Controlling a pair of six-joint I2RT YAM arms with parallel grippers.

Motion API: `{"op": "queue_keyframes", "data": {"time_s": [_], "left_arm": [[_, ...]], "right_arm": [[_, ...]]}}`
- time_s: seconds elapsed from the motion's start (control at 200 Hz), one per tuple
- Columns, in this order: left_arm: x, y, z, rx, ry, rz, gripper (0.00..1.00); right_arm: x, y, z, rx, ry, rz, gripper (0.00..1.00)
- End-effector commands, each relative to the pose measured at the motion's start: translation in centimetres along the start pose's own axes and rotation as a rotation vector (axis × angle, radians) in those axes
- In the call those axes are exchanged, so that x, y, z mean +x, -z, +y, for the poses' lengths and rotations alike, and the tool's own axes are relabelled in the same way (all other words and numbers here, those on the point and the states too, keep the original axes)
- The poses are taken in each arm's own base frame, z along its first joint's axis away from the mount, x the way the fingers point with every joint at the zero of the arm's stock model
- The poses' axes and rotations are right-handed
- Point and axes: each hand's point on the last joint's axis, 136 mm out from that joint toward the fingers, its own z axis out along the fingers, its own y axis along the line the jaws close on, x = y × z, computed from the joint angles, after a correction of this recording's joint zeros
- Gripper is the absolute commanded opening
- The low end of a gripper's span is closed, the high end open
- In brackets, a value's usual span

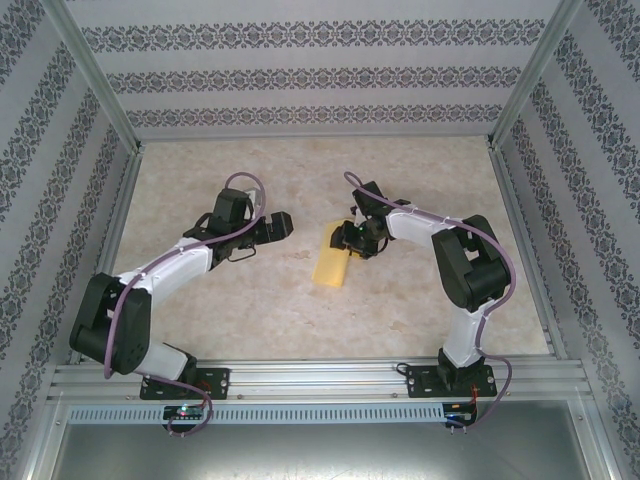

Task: Fold a paper plane with a square sheet of paper (pick it up from the middle)
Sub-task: Fold the square sheet of paper in half at the center of the table.

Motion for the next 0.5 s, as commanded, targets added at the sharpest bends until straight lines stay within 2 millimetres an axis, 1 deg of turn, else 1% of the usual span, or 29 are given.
{"op": "queue_keyframes", "data": {"time_s": [0.0,0.11,0.18,0.24,0.38,0.455,0.495], "left_arm": [[-0.4,0.4,-1.2,0.007,-0.031,0.018,1.0],[-0.3,1.3,-1.4,-0.006,-0.037,0.015,1.0],[0.0,1.9,-1.1,-0.02,-0.037,0.001,1.0],[0.3,2.1,-0.8,-0.026,-0.035,-0.002,1.0],[0.4,1.3,-0.8,-0.019,-0.034,0.016,1.0],[0.2,0.7,-1.2,-0.003,-0.026,0.021,1.0],[0.2,0.5,-1.5,0.011,-0.028,0.023,1.0]], "right_arm": [[-0.3,-0.6,1.5,-0.102,0.051,0.015,0.52],[0.2,-1.8,3.0,-0.177,0.102,0.083,0.51],[0.4,-2.5,3.0,-0.158,0.126,0.119,0.5],[0.4,-2.6,2.9,-0.143,0.141,0.127,0.5],[0.3,-1.8,2.7,-0.116,0.17,0.109,0.51],[0.7,-1.7,1.9,-0.079,0.164,0.118,0.52],[0.8,-1.7,1.4,-0.059,0.156,0.112,0.54]]}}
